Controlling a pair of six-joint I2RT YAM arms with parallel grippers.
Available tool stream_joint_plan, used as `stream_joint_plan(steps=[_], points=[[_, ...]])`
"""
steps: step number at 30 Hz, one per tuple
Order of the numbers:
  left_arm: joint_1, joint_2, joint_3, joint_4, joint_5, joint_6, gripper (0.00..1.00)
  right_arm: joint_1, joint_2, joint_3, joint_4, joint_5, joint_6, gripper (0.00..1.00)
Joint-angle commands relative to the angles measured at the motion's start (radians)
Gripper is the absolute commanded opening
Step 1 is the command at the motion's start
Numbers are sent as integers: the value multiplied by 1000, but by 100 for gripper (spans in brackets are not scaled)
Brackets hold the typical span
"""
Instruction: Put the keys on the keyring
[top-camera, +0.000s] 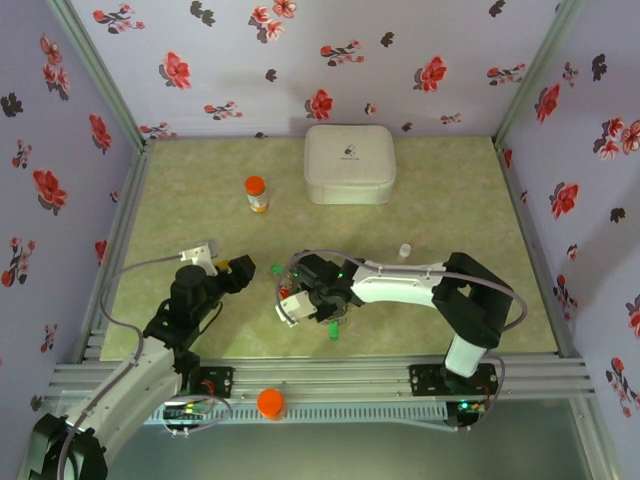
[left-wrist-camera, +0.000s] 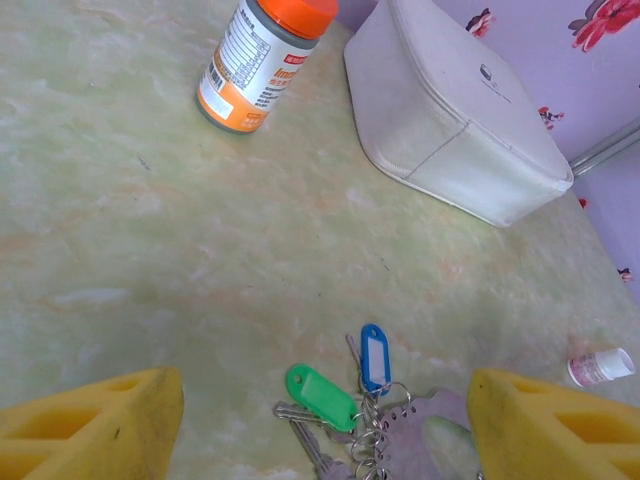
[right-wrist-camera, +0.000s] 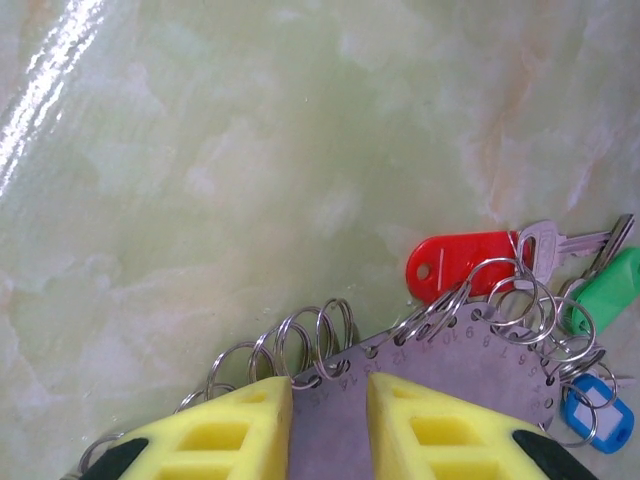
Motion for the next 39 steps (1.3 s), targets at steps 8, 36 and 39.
stream_joint_plan(steps=[8, 36, 39], points=[[9, -7, -13, 47, -20, -5, 75, 17, 60, 34, 20, 20, -10, 24], [9, 1, -27, 57, -27, -8, 74, -5, -49, -11, 55, -42, 176, 24], [9, 4, -31, 64, -28, -12, 74, -8, -45, -21, 86, -33, 236, 22]])
